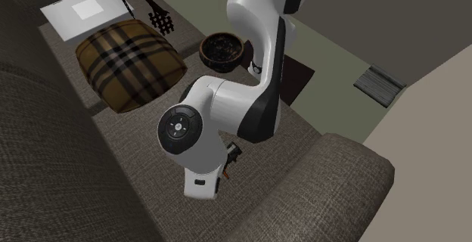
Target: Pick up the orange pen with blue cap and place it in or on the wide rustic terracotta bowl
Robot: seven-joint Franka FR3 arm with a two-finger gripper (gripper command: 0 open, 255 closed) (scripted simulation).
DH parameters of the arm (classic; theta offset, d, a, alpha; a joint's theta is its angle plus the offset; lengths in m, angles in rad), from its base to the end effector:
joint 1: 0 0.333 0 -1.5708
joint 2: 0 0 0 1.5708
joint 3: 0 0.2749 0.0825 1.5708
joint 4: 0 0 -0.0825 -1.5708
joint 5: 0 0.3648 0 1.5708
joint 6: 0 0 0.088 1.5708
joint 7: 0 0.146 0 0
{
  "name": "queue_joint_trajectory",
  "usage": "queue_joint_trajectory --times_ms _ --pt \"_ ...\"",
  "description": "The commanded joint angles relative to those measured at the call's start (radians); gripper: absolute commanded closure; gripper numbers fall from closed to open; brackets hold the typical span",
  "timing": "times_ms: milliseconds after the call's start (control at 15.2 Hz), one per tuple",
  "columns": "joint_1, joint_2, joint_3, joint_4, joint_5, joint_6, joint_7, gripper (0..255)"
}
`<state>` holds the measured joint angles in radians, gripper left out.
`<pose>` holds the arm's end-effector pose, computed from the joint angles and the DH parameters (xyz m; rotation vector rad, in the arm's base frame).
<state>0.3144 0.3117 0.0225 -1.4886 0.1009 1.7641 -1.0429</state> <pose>0.5810 0.2157 0.4184 -2.3583 -1.9025 -0.0040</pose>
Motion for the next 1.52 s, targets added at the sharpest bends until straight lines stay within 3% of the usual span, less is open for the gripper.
queue_joint_trajectory --times_ms 0,264,726,792,1452 --pt "0.001 0.006 0.001 -0.016 0.0 0.023 -0.005 0" --pt "0.004 0.008 0.003 -0.061 0.001 0.07 -0.006 0" --pt "0.004 0.008 0.003 -0.061 0.001 0.07 -0.006 0" --pt "0.004 0.008 0.003 -0.061 0.001 0.07 -0.006 255" --pt "0.004 0.007 0.003 -0.05 0.001 0.057 -0.005 255"
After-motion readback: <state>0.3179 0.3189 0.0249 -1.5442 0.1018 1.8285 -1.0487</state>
